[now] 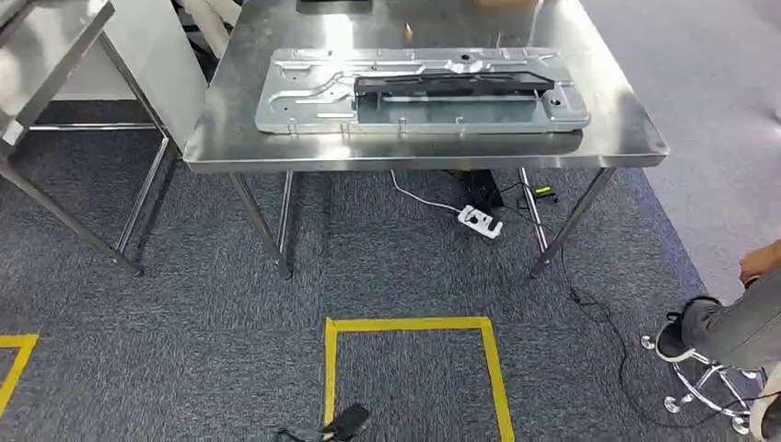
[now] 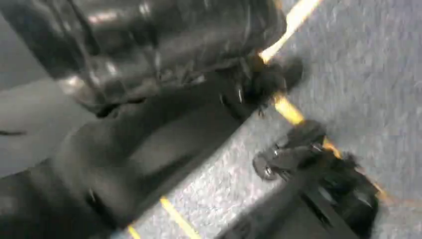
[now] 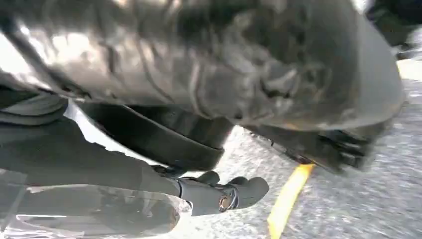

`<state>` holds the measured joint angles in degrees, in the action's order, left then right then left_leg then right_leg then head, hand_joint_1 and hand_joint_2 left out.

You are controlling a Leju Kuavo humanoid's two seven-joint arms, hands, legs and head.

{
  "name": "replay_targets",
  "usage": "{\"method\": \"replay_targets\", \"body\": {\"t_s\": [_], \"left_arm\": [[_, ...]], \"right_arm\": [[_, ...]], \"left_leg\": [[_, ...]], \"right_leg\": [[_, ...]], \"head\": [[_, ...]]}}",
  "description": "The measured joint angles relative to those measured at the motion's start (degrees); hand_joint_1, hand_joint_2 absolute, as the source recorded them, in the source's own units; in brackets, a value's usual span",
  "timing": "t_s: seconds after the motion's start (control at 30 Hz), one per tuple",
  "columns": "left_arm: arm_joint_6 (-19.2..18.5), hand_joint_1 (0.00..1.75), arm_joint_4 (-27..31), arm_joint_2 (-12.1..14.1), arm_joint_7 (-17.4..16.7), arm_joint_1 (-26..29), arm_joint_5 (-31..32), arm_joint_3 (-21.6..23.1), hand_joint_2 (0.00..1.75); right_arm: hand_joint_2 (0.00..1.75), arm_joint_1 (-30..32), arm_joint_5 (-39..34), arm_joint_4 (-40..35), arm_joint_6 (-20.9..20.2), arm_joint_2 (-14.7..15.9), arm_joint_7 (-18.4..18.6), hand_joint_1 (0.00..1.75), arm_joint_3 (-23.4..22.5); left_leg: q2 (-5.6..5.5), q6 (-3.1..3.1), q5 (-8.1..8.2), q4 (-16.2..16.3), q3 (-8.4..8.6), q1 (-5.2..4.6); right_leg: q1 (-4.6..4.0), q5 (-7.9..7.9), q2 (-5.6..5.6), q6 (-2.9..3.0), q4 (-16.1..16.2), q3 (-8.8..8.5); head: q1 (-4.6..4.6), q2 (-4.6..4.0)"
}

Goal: Take the parts from the cabinet and place them on the table.

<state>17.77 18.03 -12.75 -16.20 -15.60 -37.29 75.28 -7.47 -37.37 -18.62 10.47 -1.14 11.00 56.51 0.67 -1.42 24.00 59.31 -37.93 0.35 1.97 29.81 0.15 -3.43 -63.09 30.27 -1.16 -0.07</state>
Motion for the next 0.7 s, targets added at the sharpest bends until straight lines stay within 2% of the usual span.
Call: {"method": "replay_targets", "body": {"t_s": [0.03, 0.07, 0.13, 0.17, 0.2, 0.23, 0.27, 0.3, 0.33, 0.37, 0.4, 0.43, 0.47, 0.5, 0.53, 0.7], "left_arm": [[-0.44, 0.0, 0.02, -0.39, 0.02, 0.03, 0.39, 0.02, 0.0], [-0.89, 0.0, 0.02, -0.72, 0.26, 0.03, 0.76, 0.02, 0.0], [-1.03, 0.0, 0.02, -1.05, 1.44, 0.29, 1.22, 0.02, 0.0], [-0.42, 0.0, 0.02, -1.31, 2.49, 0.71, 1.61, 0.02, 0.0], [0.27, 0.0, 0.02, -1.46, 3.33, 0.91, 2.3, 0.02, 0.0], [0.28, 0.0, 0.0, -1.72, 4.0, 1.02, 3.01, 0.02, 0.0], [0.04, 0.0, -0.04, -1.77, 4.0, 1.08, 3.34, 0.02, 0.0], [-0.17, 0.0, -0.04, -1.77, 3.76, 1.07, 3.58, 0.02, 0.0], [-0.28, 0.0, -0.04, -1.81, 3.43, 1.1, 3.67, 0.02, 0.0], [-0.22, 0.0, -0.02, -1.83, 3.02, 1.09, 3.65, 0.02, 0.0], [-0.2, 0.0, -0.02, -1.9, 2.39, 1.09, 3.63, 0.02, 0.0], [-0.22, 0.0, -0.02, -1.96, 1.44, 1.08, 3.6, 0.02, 0.0], [-0.3, 0.0, 0.02, -2.01, 0.03, 1.06, 3.6, 0.02, 0.0], [-0.41, 0.0, 0.24, -2.03, -1.54, 1.06, 3.58, 0.02, 0.0], [-0.54, 0.0, 0.59, -2.03, -2.79, 1.11, 3.54, 0.02, 0.0], [-0.59, 0.0, 0.74, -2.03, -3.23, 1.13, 3.5, 0.02, 0.0]], "right_arm": [[0.0, -0.33, 0.5, 0.26, -0.04, 0.02, 0.55, 0.0, 1.38], [0.0, -0.48, 0.83, 0.37, -0.22, -0.04, 1.02, 0.0, 2.57], [0.0, -0.31, 1.0, 0.48, -0.48, -0.04, 1.48, 0.0, 3.58], [0.0, -0.29, 0.83, 0.59, -1.11, -0.11, 1.57, 0.0, 3.97], [0.0, -0.29, 0.85, 0.66, -1.64, -0.11, 1.72, 0.0, 4.21], [0.0, -0.34, 1.07, 0.74, -1.97, -0.11, 1.92, 0.0, 4.39], [0.0, -0.42, 1.38, 0.79, -2.21, -0.11, 2.12, 0.0, 4.81], [0.0, -0.44, 1.53, 0.83, -2.3, -0.11, 2.25, 0.0, 5.28], [0.0, -0.43, 1.59, 0.87, -2.34, -0.11, 2.31, 0.0, 5.63], [0.0, -0.43, 1.77, 0.92, -2.38, -0.11, 2.4, 0.0, 6.03], [0.0, -0.42, 2.25, 0.94, -2.38, -0.11, 2.66, 0.0, 6.31], [0.0, -0.45, 2.73, 0.98, -2.36, -0.11, 3.1, 0.0, 6.79], [0.0, -0.49, 3.32, 1.0, -2.36, -0.13, 3.58, 0.0, 7.4], [0.0, -0.52, 3.82, 1.0, -2.34, -0.37, 4.0, 0.0, 7.99], [0.0, -0.57, 4.19, 1.07, -2.32, -0.35, 4.34, 0.0, 8.32], [0.0, -0.61, 4.34, 1.07, -2.32, -0.37, 4.43, 0.0, 8.45]], "left_leg": [[0.17, 0.34, -0.2, 0.94, -0.63, -0.07], [0.2, 0.77, -0.64, 0.86, -0.8, -0.23], [0.16, 1.18, -1.5, 0.66, -0.91, 0.06], [0.05, 1.57, -1.09, 0.94, -1.14, 0.31], [-0.03, 1.87, 1.07, 2.28, -1.78, 0.45], [-0.05, 2.08, 4.36, 5.26, -2.78, 0.47], [-0.08, 2.25, 7.44, 9.48, -4.1, 0.47], [-0.08, 2.36, 9.55, 13.69, -5.33, 0.48], [-0.08, 2.34, 10.07, 16.66, -5.94, 0.48], [-0.09, 2.17, 9.17, 17.37, -5.55, 0.46], [-0.1, 1.92, 7.46, 15.93, -4.08, 0.44], [-0.14, 1.48, 5.62, 12.27, -1.34, 0.35], [-0.23, 0.74, 4.35, 6.74, 2.49, 0.11], [-0.35, -0.03, 4.75, 2.15, 5.49, -0.23], [-0.29, -0.19, 5.4, 0.28, 6.95, -0.33], [-0.29, -0.15, 5.43, -0.09, 7.05, -0.33]], "right_leg": [[-0.65, 1.75, 0.28, 0.78, 3.63, -1.84], [-0.61, 2.1, 0.28, 1.32, 3.63, -1.27], [-0.76, 1.48, 0.14, 2.18, 3.44, -0.94], [-0.58, 0.97, -0.18, 2.95, 3.56, -0.47], [-0.65, 0.56, -0.32, 3.42, 3.55, -0.22], [-0.66, 0.16, -0.33, 3.83, 3.55, 0.26], [-0.73, -0.27, -0.34, 3.94, 3.55, 0.78], [-0.85, -0.71, -0.38, 3.97, 3.53, 1.36], [-0.97, -1.11, -0.5, 3.97, 3.5, 1.97], [-1.08, -1.49, -0.57, 3.95, 3.47, 2.51], [-1.22, -1.85, -0.6, 3.93, 3.47, 2.8], [-1.36, -2.18, -0.56, 3.9, 3.47, 3.27], [-1.44, -2.45, -0.45, 3.78, 3.47, 3.5], [-1.35, -2.6, -0.47, 3.66, 3.47, 3.57], [-1.65, -2.74, -0.48, 3.42, 3.47, 3.81], [-1.6, -2.79, -0.47, 3.35, 3.48, 3.81]], "head": [[0.02, 0.0], [0.08, 0.0], [0.11, 0.0], [0.15, 0.0], [0.04, 0.0], [0.04, 0.0], [0.0, 0.0], [0.04, 0.0], [0.04, 0.0], [0.04, 0.0], [0.06, 0.0], [0.04, 0.0], [0.04, 0.0], [0.08, 0.0], [0.11, 0.0], [0.09, 0.0]]}}
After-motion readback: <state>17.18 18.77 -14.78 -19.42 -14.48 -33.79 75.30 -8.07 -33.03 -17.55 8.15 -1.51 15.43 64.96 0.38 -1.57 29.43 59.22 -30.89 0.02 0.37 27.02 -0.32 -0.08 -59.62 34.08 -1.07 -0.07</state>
